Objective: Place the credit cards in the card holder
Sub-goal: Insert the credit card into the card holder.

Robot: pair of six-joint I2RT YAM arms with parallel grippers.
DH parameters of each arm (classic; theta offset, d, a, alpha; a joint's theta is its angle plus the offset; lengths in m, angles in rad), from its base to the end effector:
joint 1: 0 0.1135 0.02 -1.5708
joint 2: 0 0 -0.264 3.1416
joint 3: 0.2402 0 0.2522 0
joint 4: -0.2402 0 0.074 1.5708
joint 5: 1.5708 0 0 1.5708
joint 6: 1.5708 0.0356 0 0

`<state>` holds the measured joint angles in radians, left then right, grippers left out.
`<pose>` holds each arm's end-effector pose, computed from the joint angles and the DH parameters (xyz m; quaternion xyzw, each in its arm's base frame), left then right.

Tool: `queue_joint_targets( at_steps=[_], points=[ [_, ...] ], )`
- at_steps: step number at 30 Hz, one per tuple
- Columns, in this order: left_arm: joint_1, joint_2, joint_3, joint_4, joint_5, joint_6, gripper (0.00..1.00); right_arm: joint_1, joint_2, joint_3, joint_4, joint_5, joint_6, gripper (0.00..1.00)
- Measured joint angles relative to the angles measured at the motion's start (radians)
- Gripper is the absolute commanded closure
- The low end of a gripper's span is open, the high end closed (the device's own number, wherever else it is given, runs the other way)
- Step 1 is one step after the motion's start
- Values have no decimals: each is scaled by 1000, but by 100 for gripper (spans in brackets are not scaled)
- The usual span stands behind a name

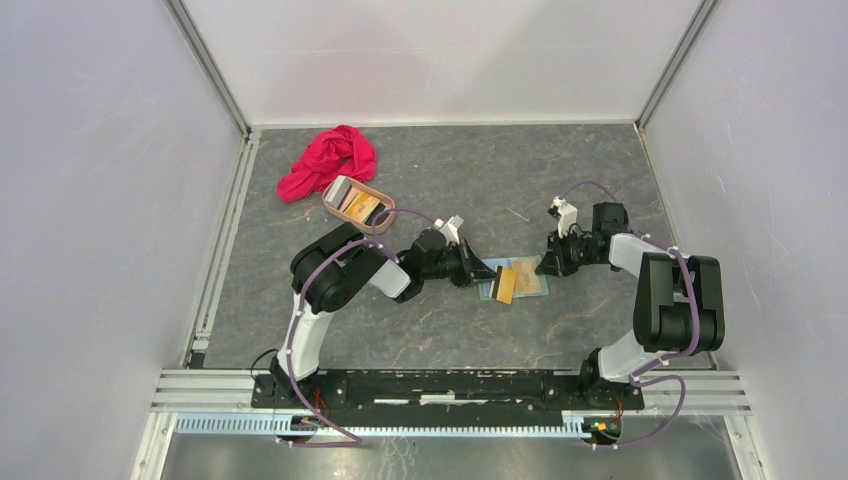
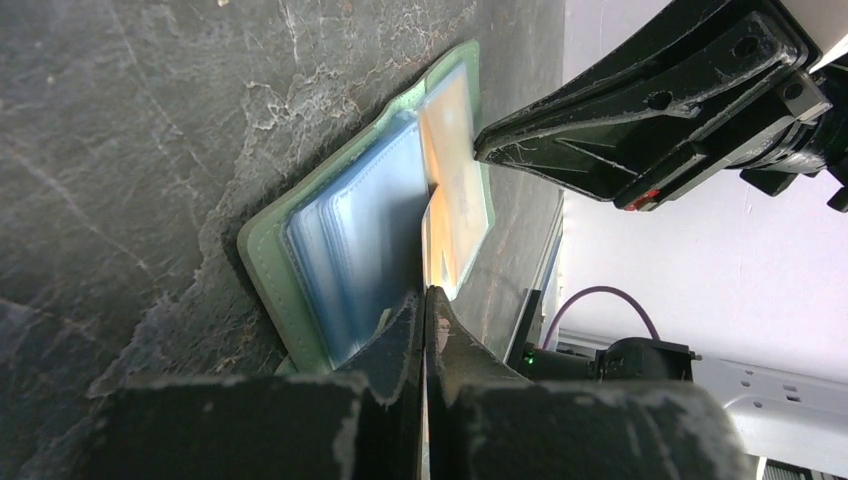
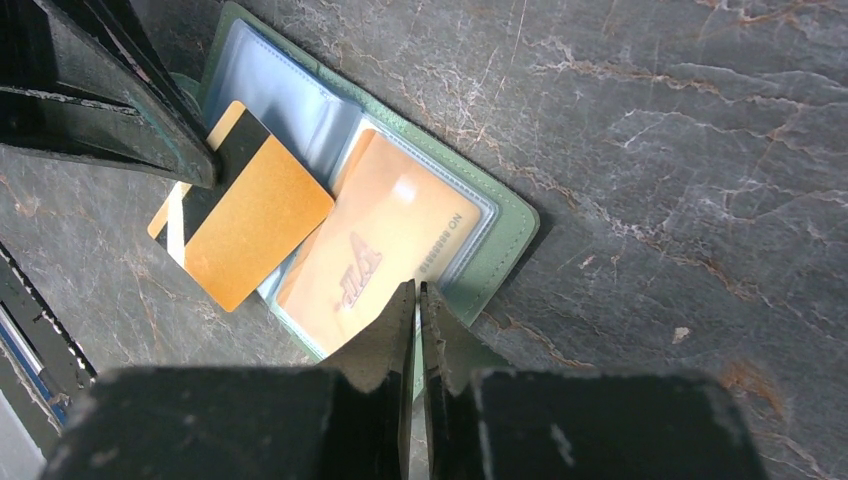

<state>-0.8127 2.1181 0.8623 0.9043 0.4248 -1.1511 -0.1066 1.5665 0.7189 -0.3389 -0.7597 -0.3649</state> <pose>0.2577 -0.2935 0.0880 -0.0160 0.8103 -0.5614 0.1672 0.2645 -0.0036 0.1410 -0.1876 0.8949 0.3125 0.2575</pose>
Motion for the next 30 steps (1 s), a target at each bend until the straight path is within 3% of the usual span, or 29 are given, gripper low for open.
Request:
queue_joint_targets(
  at_steps=[30],
  points=[
    [13, 27, 59, -35, -34, 0, 98, 2, 0, 1, 0, 0, 0, 90]
  ],
)
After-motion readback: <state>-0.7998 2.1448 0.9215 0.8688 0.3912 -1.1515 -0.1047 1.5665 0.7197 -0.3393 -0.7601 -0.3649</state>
